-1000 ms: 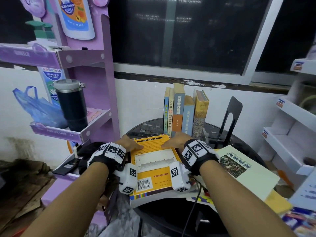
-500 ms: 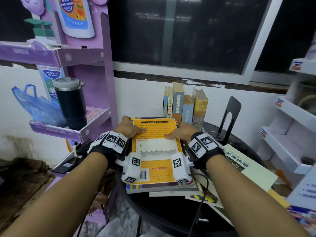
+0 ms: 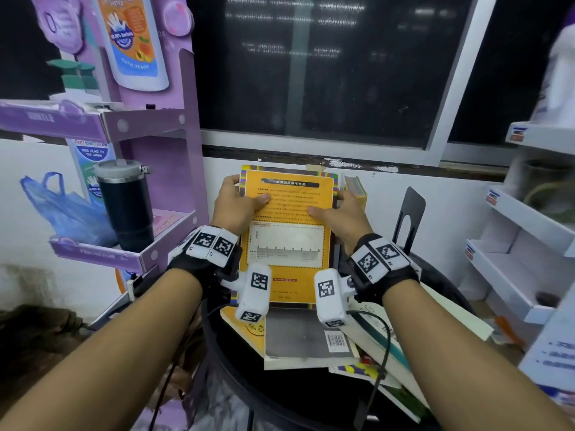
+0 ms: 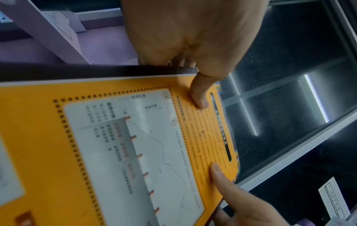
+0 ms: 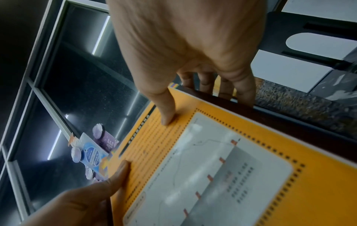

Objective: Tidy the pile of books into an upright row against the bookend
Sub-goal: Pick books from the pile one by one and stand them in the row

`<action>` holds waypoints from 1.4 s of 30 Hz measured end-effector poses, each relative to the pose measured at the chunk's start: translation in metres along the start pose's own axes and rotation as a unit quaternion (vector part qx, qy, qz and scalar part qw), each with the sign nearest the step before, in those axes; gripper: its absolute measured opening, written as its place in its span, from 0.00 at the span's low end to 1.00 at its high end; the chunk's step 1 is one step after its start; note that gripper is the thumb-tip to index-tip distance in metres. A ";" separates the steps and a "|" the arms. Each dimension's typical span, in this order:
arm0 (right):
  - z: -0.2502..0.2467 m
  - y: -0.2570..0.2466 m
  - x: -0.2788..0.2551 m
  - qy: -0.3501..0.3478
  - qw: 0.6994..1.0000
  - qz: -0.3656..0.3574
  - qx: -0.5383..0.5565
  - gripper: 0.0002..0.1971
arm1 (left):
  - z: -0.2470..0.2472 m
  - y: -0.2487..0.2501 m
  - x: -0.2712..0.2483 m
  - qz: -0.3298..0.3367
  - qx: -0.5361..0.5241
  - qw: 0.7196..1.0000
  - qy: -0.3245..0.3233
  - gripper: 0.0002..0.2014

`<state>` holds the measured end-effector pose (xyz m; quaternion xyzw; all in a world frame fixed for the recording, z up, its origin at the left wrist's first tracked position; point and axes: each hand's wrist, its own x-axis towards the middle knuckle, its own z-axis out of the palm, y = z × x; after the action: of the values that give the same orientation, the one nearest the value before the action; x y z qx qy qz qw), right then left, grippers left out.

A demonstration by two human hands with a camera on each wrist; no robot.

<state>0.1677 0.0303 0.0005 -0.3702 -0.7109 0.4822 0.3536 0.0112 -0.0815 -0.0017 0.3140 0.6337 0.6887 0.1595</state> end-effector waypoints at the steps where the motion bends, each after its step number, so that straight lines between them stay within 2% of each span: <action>1: -0.001 0.001 -0.002 0.001 1.000 -0.004 0.005 0.25 | 0.001 0.000 -0.003 0.005 -0.012 1.000 -0.003 0.25; 5: -0.004 0.008 -0.007 0.010 1.000 -0.008 0.023 0.35 | 0.001 -0.007 -0.011 0.034 -0.024 0.999 -0.016 0.28; 11: -0.007 -0.001 -0.009 0.034 0.995 -0.040 0.080 0.28 | 0.003 -0.008 -0.011 0.056 -0.076 0.995 -0.032 0.22; 14: -0.006 -0.011 -0.010 0.037 0.994 -0.080 0.069 0.26 | 0.003 -0.007 -0.008 0.045 -0.122 0.991 -0.034 0.15; 17: -0.008 -0.016 -0.013 0.031 0.992 -0.117 0.036 0.22 | 0.000 -0.009 -0.005 0.045 -0.117 0.992 -0.030 0.09; 25: -0.022 -0.042 -0.025 -0.084 0.981 -0.158 -0.070 0.16 | 0.004 -0.010 0.007 0.056 -0.095 0.994 -0.026 0.11; 31: -0.034 -0.047 -0.035 -0.143 0.974 -0.138 -0.109 0.24 | 0.006 0.002 0.008 0.064 -0.103 0.991 -0.059 0.09; 35: -0.042 -0.055 -0.042 -0.115 0.972 -0.162 -0.123 0.27 | 0.013 0.018 0.010 0.081 -0.086 0.990 -0.082 0.08; 42: -0.059 -0.069 -0.051 -0.023 0.968 -0.210 -0.134 0.20 | 0.040 0.034 0.005 0.094 -0.077 0.988 -0.100 0.13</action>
<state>0.2296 -0.0072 0.0750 -0.2457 -0.8386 0.3063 0.3776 0.0391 -0.0527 0.0324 0.4263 0.5274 0.7124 0.1807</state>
